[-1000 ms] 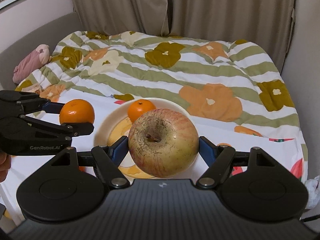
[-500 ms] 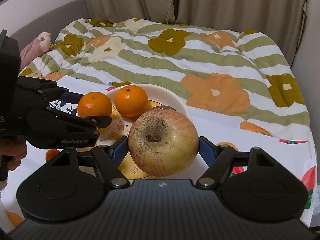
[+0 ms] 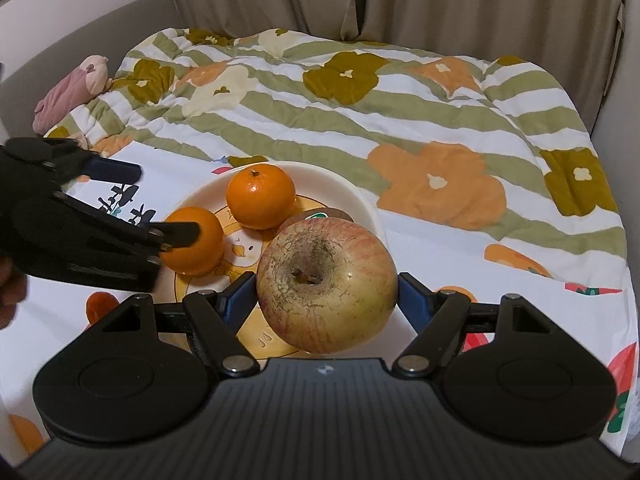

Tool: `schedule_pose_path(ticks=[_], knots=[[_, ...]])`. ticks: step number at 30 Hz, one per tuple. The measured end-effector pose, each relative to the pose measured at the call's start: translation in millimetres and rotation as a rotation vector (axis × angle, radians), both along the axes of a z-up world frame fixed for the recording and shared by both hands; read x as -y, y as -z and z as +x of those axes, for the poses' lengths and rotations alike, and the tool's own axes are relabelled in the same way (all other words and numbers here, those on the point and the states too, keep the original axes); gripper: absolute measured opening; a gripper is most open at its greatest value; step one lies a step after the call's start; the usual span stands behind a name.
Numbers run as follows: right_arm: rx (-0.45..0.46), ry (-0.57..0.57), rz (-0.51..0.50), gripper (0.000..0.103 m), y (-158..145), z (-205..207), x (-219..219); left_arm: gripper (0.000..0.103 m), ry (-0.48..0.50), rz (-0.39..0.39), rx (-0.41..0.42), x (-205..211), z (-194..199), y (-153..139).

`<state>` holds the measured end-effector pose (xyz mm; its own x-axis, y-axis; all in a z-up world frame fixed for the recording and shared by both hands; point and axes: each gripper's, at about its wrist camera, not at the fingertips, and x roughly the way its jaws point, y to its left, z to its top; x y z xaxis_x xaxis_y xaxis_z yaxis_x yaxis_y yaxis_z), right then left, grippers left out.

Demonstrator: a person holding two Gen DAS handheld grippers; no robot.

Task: Organize fruits
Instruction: 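Release the orange and apple into the duck bowl with both tools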

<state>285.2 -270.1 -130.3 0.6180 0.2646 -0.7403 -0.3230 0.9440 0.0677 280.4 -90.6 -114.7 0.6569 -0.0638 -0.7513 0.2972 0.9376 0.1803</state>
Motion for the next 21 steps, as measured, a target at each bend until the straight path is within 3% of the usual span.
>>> schedule_pose_path(ticks=[6,21], knots=[[-0.013,-0.028,-0.005,0.090,5,4,-5,0.091,-0.029,-0.024,0.013,-8,-18,-13],[-0.007,-0.109,-0.042,0.091,26,3,-30,0.091,-0.076,-0.031,0.006,-16,-33,-13]])
